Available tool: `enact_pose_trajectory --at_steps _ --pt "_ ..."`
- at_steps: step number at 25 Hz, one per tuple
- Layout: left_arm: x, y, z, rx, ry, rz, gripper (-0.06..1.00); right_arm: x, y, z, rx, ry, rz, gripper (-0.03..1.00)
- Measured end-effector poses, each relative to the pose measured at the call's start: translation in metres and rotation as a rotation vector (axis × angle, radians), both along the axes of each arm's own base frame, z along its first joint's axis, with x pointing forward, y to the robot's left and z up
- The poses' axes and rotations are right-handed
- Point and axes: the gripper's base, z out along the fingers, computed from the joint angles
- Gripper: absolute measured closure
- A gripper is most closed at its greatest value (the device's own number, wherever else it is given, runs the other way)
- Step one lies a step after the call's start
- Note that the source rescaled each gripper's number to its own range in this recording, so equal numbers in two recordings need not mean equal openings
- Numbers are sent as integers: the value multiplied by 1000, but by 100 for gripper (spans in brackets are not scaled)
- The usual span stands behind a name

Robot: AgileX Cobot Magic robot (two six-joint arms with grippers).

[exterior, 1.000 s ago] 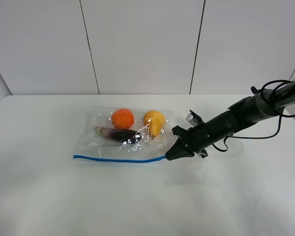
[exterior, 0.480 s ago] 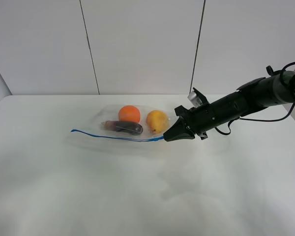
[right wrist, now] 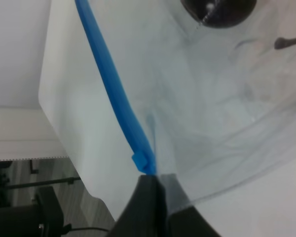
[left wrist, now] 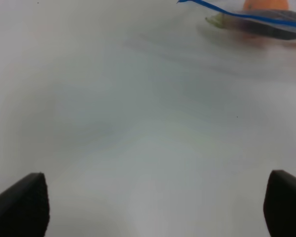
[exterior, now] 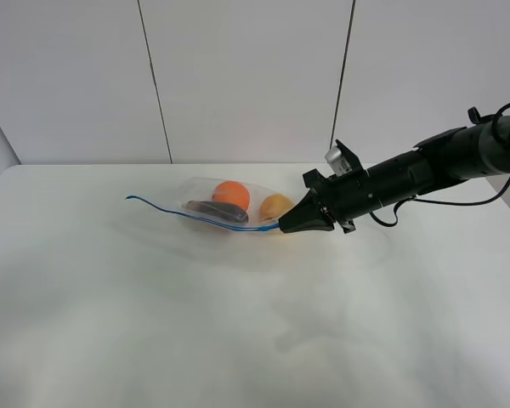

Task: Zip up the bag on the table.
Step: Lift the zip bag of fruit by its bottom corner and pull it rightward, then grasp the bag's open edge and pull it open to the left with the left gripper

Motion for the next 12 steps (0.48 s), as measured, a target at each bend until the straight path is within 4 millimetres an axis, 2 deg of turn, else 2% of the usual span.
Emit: enact_pose_trajectory --at_steps 7,9,12 --pt "-1 0 4 0 -24 1 -6 1 0 1 11 -1 -10 97" --pt "-1 0 14 1 -51 2 -6 1 0 1 11 -2 -13 97" --pt "10 1 36 -1 -50 4 -6 1 0 1 10 -2 -14 97"
